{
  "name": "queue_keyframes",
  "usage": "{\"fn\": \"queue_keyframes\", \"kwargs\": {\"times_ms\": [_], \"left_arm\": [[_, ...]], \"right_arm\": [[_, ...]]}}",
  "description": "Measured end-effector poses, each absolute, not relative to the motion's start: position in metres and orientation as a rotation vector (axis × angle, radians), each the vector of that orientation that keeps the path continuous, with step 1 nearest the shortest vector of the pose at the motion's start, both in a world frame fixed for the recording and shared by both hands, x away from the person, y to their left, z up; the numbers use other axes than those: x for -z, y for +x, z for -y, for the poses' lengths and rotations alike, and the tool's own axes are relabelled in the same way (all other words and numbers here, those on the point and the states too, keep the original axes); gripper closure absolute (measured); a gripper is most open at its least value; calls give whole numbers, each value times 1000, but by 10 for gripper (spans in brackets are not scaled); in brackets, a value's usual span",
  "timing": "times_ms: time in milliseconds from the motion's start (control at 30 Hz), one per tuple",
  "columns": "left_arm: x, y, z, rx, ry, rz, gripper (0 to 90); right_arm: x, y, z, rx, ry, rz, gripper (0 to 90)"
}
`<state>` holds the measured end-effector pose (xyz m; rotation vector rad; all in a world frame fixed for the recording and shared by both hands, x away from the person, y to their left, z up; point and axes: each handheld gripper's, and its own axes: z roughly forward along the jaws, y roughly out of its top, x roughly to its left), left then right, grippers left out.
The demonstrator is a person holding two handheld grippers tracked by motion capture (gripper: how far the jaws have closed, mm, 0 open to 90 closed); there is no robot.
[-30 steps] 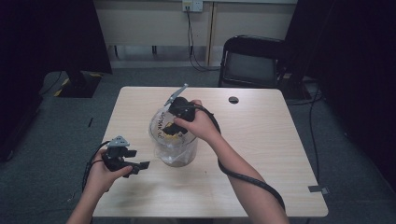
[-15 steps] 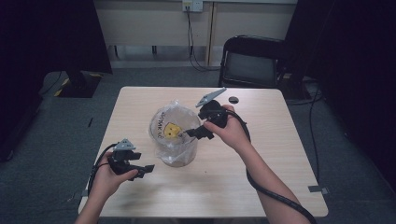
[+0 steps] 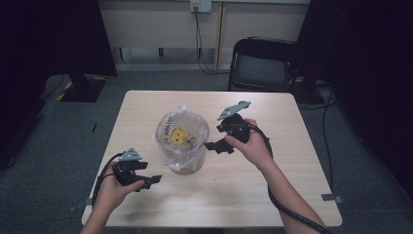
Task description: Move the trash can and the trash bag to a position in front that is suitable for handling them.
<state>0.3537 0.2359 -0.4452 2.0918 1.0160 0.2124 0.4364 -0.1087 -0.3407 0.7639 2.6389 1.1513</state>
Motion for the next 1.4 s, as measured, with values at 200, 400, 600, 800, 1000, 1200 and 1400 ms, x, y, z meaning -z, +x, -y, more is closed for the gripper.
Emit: {"fn": "queue_keyframes", "kwargs": {"times_ms": [200, 400, 600, 800, 1000, 1200, 1400], "left_arm": [[451, 352, -237, -208, 2097, -1018, 199], [457, 349, -238, -209, 2099, -1020, 188], [465, 348, -240, -208, 2106, -1025, 176], [472, 346, -242, -208, 2116, -1043, 171], [476, 346, -242, -234, 2187, -1007, 171], [484, 345, -243, -229, 2212, -1027, 171], [490, 343, -242, -259, 2222, -994, 150]], "right_arm": [[345, 433, 118, -1153, 777, -2633, 165], [352, 429, 126, -1162, 785, -2630, 164], [355, 424, 131, -1154, 781, -2636, 164], [360, 420, 138, -1161, 790, -2637, 164], [368, 416, 146, -1159, 811, -2634, 164], [376, 413, 153, -1154, 822, -2638, 164], [380, 412, 155, -1153, 820, -2641, 163]]}}
